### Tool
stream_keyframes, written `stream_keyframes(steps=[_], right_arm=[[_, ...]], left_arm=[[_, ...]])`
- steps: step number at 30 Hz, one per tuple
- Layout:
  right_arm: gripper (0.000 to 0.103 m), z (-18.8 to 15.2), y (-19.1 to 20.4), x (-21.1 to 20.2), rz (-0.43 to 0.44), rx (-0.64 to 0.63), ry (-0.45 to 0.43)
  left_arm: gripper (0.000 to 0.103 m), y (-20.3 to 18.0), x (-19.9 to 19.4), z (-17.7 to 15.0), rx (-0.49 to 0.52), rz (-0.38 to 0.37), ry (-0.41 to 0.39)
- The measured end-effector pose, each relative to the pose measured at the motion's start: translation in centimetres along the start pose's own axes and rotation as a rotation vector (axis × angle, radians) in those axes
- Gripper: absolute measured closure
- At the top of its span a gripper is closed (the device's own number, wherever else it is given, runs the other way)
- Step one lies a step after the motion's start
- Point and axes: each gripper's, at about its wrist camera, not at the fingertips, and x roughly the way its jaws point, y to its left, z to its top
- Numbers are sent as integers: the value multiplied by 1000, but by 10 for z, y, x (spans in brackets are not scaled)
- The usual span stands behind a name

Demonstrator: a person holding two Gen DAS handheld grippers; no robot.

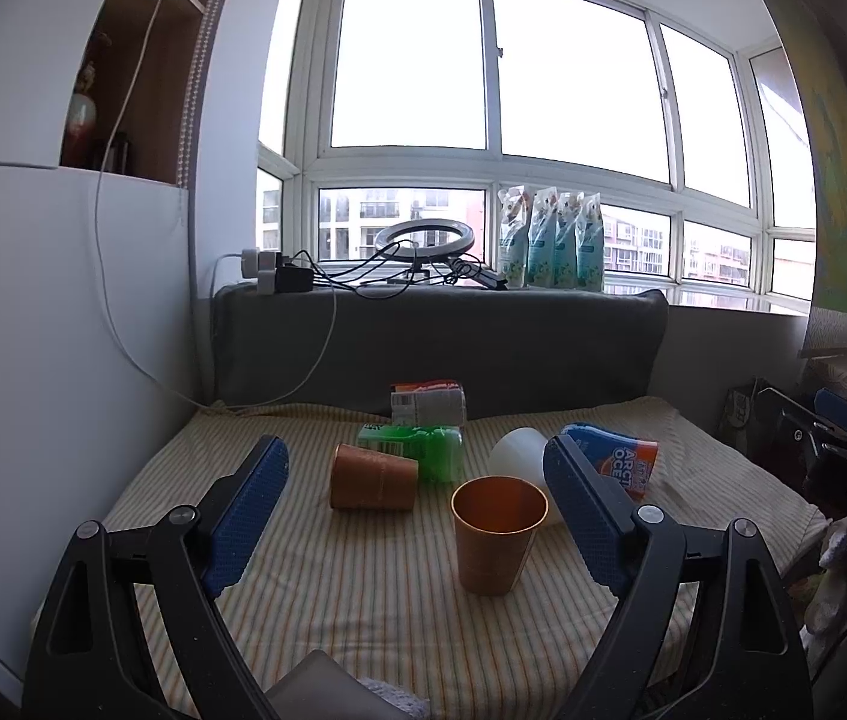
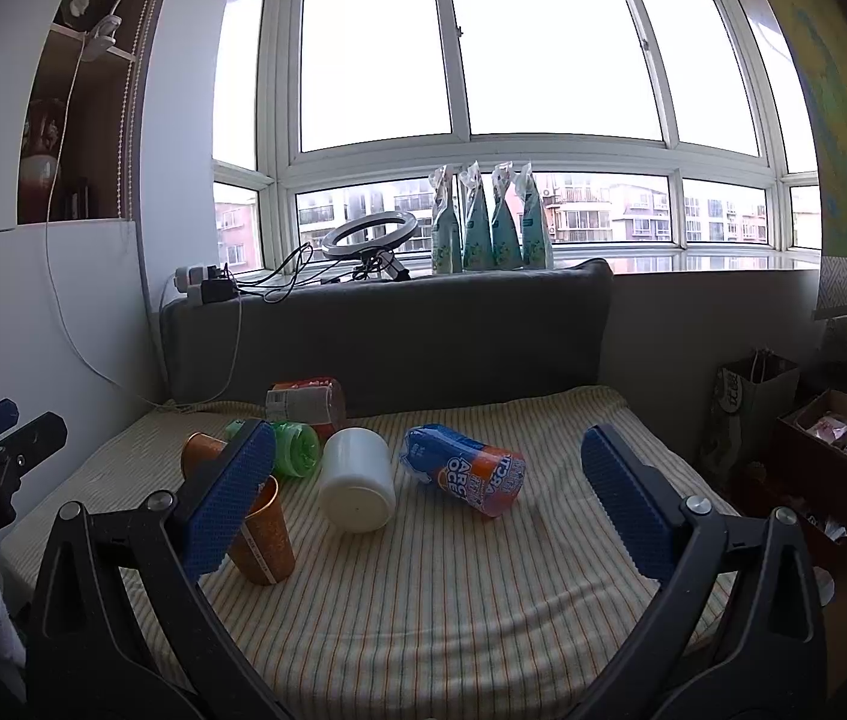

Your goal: Flip cup upright

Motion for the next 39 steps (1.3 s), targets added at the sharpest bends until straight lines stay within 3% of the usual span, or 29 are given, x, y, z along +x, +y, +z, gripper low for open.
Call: stream_keyframes(steps=[39], right_arm=[[0,-4,-1,6,17,-2,13]], left_arm=[[16,2,0,0,-10,27,3]])
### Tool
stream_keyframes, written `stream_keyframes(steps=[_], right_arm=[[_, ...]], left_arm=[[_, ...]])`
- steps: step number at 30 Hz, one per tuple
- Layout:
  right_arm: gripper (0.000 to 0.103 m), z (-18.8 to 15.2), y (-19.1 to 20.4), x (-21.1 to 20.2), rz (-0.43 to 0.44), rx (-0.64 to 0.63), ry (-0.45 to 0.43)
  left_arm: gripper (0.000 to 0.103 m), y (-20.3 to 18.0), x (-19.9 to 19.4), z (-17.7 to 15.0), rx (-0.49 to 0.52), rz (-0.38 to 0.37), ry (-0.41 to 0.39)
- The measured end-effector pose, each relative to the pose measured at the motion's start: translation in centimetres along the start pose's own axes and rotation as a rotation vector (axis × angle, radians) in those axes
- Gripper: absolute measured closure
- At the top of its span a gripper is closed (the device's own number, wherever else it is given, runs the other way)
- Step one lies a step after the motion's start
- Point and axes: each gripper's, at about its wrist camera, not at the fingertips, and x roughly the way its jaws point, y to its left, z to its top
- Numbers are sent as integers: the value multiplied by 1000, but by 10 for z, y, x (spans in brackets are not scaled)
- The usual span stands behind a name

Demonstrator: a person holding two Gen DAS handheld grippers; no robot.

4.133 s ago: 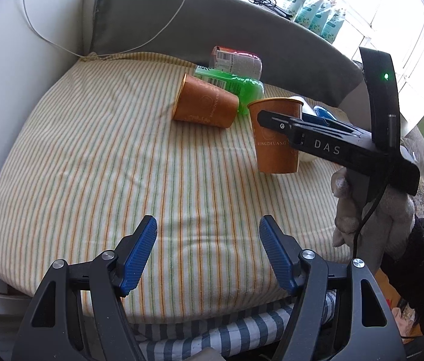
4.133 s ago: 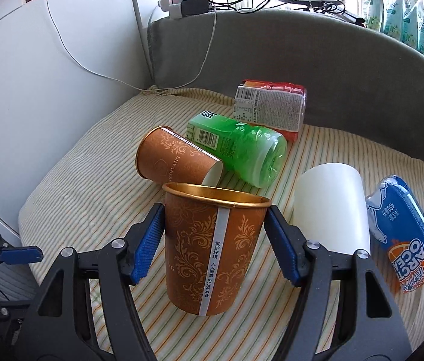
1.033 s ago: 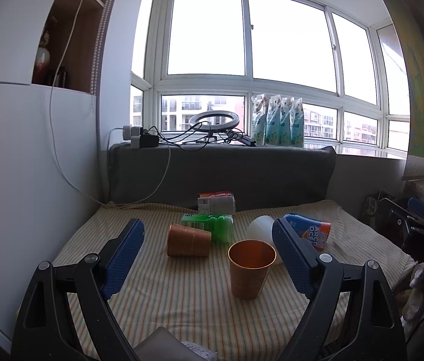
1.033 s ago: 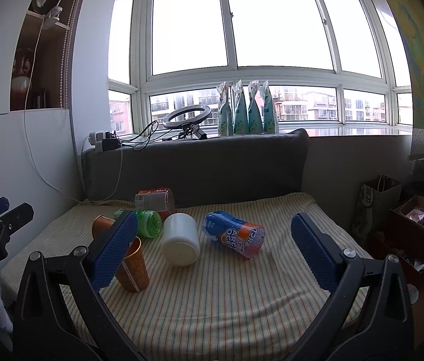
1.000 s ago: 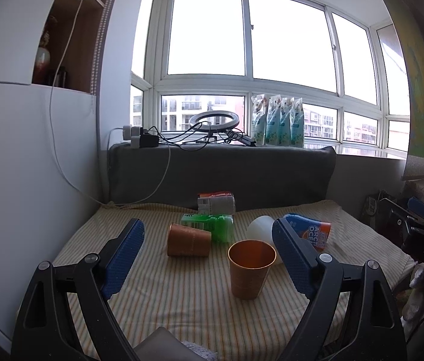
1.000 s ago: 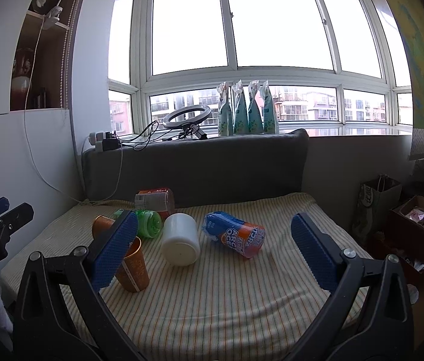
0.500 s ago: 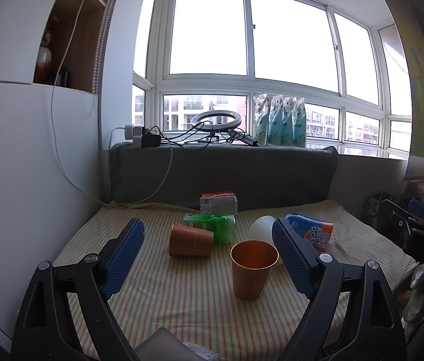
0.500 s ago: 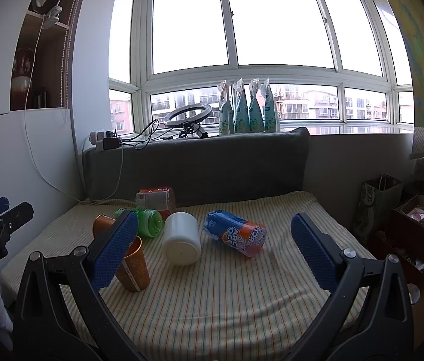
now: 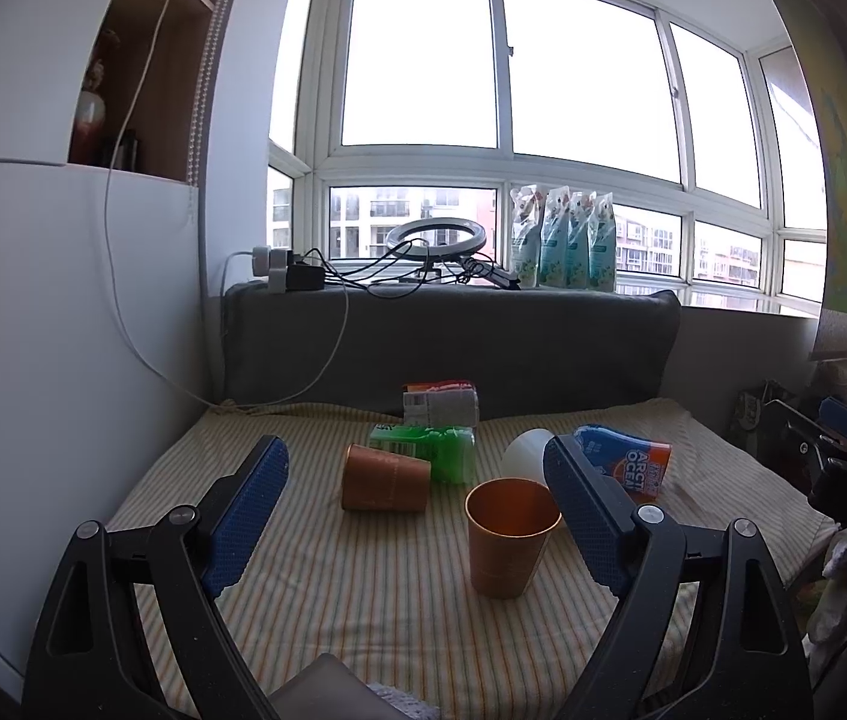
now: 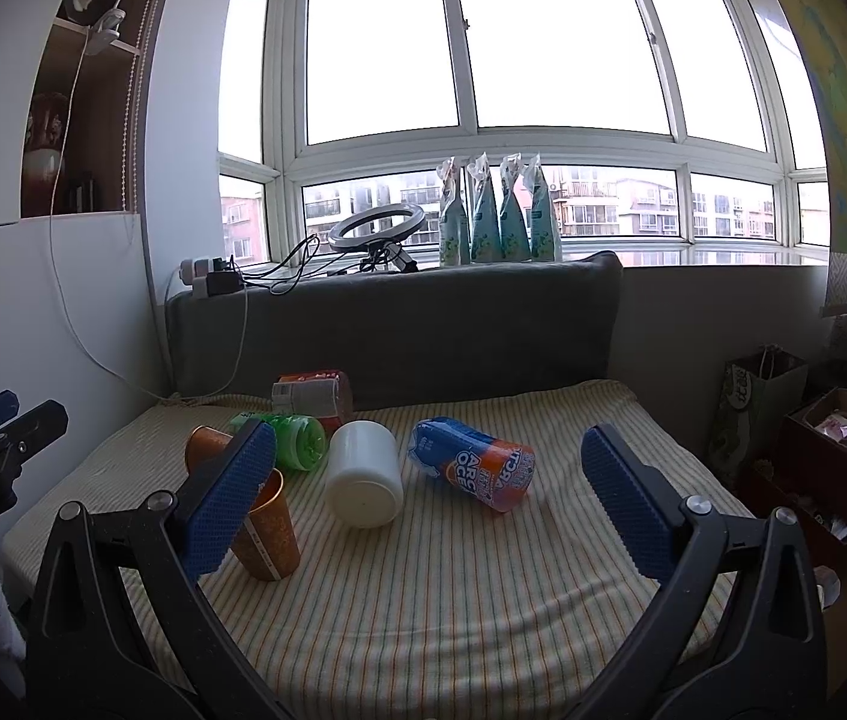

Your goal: Flip cup upright

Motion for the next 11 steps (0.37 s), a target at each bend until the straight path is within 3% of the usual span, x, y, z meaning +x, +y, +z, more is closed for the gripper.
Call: stream_keyframes(steps=[11], right_arm=[[0,-2,0,2,4,0,6]], left_arm=[[16,-1,2,-1,8,6,-7]])
